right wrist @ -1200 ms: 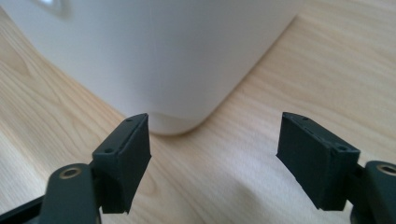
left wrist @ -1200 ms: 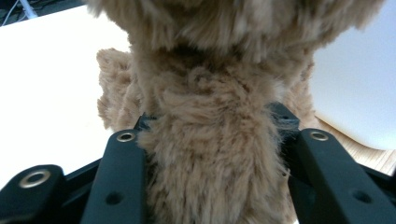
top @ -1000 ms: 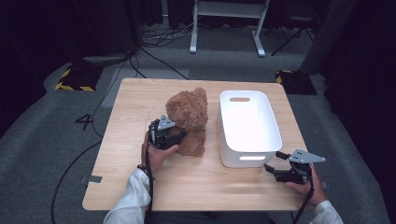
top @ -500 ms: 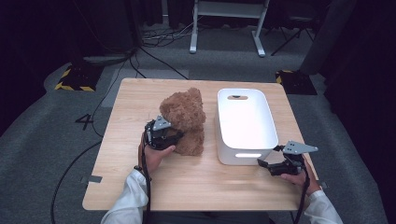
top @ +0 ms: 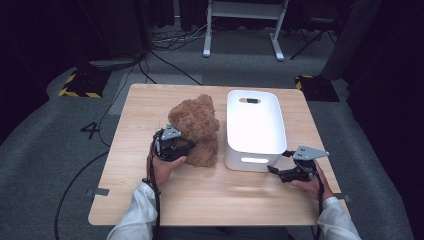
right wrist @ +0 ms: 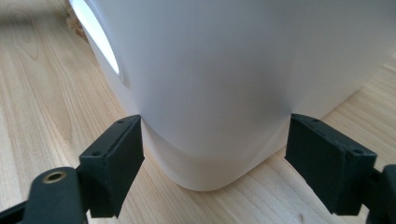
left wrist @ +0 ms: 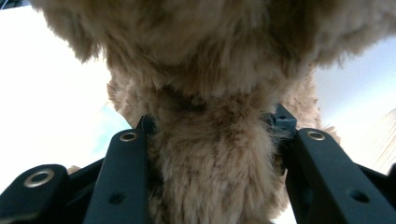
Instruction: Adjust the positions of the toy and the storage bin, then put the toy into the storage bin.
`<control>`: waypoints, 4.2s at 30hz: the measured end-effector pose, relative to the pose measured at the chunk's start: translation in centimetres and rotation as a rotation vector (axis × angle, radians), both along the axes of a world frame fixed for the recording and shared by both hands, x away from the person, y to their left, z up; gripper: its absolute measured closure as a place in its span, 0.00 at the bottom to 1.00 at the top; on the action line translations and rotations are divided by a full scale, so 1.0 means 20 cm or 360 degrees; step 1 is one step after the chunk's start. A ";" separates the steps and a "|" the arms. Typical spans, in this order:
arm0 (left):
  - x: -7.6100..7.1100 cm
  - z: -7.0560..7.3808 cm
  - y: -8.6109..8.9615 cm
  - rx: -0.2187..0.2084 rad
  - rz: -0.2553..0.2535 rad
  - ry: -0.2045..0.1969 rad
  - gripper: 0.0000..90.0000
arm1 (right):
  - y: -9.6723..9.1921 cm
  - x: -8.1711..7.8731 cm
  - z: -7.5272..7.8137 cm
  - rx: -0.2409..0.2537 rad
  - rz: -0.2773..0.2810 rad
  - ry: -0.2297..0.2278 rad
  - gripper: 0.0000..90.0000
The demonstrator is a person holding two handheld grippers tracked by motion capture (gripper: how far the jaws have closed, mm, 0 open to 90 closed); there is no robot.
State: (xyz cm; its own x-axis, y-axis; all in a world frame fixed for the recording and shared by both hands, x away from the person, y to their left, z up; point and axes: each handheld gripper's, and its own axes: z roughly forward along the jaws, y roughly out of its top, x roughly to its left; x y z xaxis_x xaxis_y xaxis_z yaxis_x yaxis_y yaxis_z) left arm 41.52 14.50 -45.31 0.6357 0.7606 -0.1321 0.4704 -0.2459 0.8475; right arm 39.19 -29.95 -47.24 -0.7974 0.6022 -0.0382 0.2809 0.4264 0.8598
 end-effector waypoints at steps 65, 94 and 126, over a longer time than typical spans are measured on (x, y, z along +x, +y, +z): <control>-0.02 0.01 -0.04 -0.0116 -0.0007 -0.0085 0.75 | -0.20 0.00 -0.17 -0.0214 -0.0342 0.0249 0.17; -0.05 0.16 -0.03 -0.0243 -0.0050 -0.0219 0.78 | -0.21 -0.01 -0.17 -0.0215 -0.0345 0.0251 0.18; -0.02 0.51 0.01 -0.0317 -0.0060 -0.0399 0.78 | -0.20 -0.01 -0.17 -0.0213 -0.0347 0.0251 0.18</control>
